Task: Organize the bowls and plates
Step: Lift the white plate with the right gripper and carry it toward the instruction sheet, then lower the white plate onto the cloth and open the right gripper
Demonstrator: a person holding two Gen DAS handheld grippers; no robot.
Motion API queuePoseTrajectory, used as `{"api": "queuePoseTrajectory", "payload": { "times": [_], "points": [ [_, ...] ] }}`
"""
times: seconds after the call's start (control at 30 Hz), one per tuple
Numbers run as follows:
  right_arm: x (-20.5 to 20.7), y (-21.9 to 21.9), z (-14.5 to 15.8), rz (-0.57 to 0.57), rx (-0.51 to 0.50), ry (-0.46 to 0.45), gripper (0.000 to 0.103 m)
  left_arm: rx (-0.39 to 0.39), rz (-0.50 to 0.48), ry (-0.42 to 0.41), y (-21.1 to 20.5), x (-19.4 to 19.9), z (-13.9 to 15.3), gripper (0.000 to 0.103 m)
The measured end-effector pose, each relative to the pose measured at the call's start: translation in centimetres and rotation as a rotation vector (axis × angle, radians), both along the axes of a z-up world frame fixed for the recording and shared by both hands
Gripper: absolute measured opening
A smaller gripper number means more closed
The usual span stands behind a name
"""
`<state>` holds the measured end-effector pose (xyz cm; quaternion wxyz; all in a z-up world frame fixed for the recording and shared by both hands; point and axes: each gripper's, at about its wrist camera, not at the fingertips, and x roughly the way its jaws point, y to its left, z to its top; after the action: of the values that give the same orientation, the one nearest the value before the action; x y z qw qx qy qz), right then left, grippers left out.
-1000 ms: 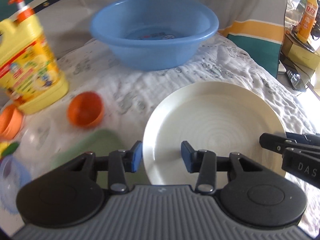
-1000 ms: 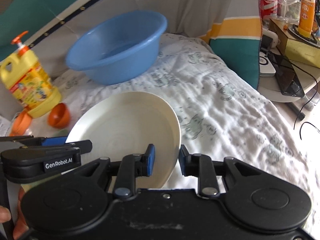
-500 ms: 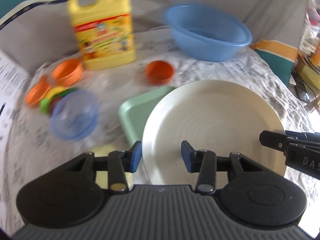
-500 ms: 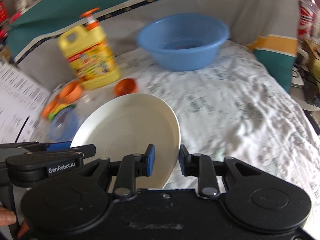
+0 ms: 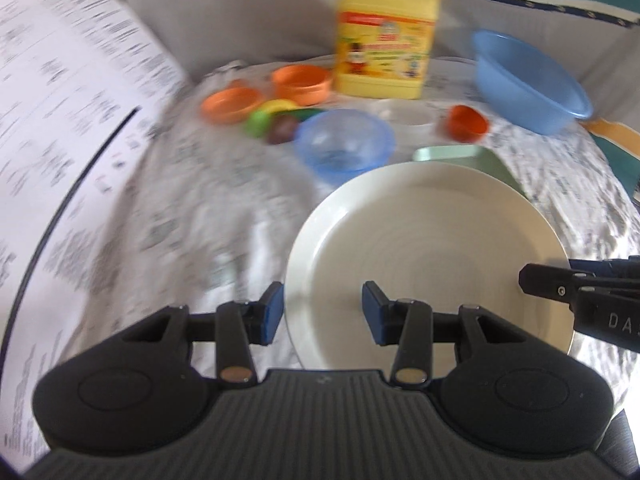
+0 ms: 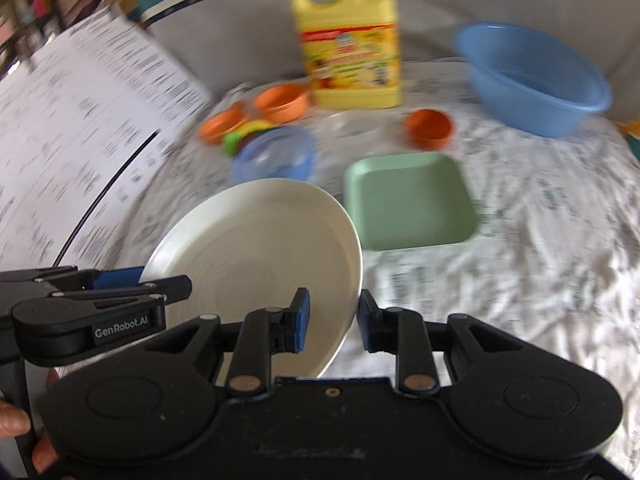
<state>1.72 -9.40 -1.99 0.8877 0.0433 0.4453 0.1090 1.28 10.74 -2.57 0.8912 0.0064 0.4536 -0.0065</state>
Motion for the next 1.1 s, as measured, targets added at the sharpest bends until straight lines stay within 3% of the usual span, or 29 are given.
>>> {"api": "queuePoseTrajectory", "payload": {
  "times": [0.27,0.6,1.1],
  "points": [
    [-0.7,8.6,-0.4,0.147,-0.059,0.04,0.026,0.005,0.108,0.003,6.5,-2.6,-1.1,0.044],
    [-1.5,14.9,-2.1,0.252,-0.118,0.11,0.026,-0.011,0.159,0.042,11.4,-4.1,-3.7,0.045],
    [-0.4,13.0,-5.0,0.245,-0.145,0.188,0.027,-0.028,0.09,0.091,10.8,-3.2,-6.9,0.048]
  ]
}}
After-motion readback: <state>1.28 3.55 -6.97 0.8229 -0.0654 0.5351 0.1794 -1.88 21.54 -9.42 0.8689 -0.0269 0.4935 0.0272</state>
